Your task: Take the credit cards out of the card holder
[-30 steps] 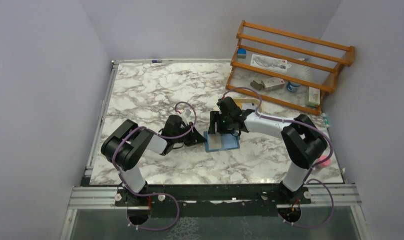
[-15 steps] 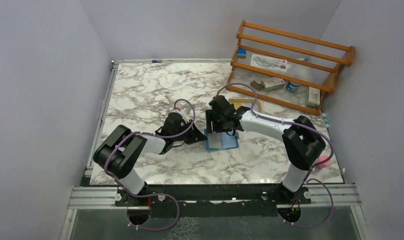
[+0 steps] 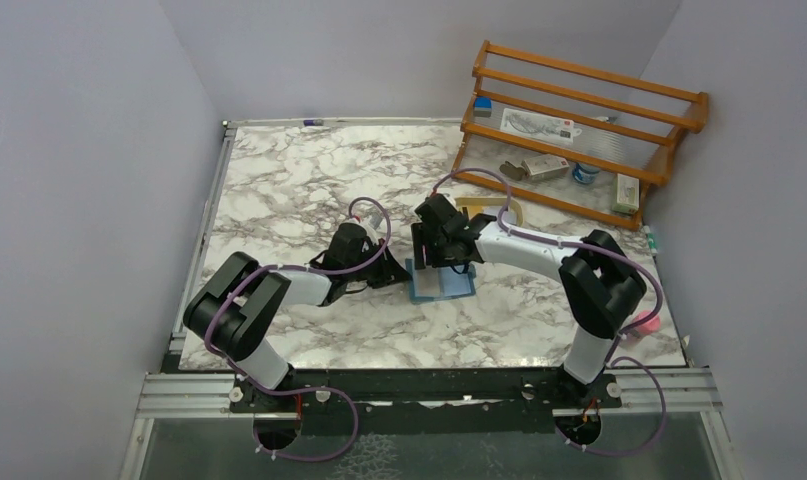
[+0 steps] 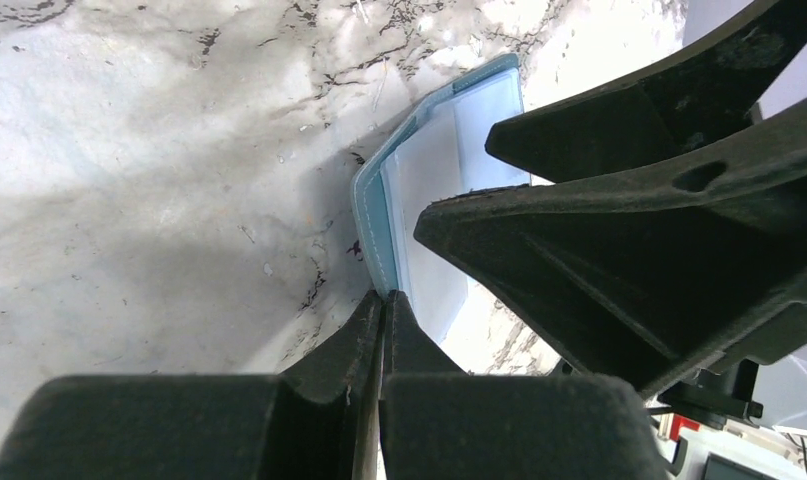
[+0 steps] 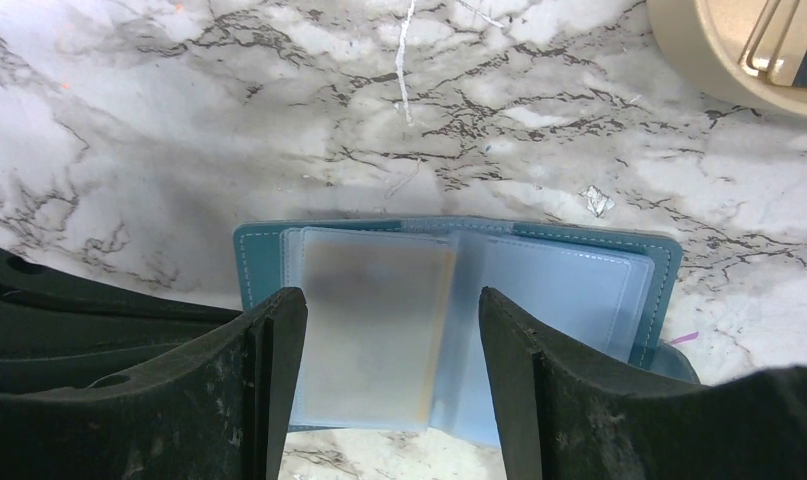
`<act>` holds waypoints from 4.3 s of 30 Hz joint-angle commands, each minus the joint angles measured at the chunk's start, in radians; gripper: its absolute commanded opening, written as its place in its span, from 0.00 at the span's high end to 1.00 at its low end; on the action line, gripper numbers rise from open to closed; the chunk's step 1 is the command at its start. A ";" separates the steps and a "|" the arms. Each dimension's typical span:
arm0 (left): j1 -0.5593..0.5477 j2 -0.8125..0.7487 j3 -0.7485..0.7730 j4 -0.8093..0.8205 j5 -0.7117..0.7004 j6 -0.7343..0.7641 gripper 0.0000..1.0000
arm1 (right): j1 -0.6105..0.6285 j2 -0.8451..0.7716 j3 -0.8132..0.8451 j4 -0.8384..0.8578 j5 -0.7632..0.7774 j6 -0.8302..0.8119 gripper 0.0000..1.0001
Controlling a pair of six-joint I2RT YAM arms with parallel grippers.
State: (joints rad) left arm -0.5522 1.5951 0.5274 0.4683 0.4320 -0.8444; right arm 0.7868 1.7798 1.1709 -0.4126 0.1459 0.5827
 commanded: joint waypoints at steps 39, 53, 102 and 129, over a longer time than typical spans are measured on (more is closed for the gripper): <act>-0.015 -0.036 0.029 -0.090 -0.065 0.058 1.00 | 0.059 0.042 -0.026 -0.028 0.183 -0.079 0.30; -0.015 -0.041 0.023 -0.112 -0.075 0.065 1.00 | 0.029 -0.100 -0.113 -0.018 0.264 -0.067 0.28; -0.018 -0.049 0.029 -0.142 -0.119 0.077 1.00 | -0.123 -0.133 -0.526 0.802 -0.690 0.188 0.31; -0.073 -0.090 -0.026 -0.136 -0.272 -0.040 1.00 | -0.115 -0.039 -0.818 1.514 -0.563 0.690 0.35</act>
State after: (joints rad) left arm -0.5999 1.5368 0.5274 0.3264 0.2161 -0.8192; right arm 0.6575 1.7210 0.3862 0.9409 -0.4789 1.1595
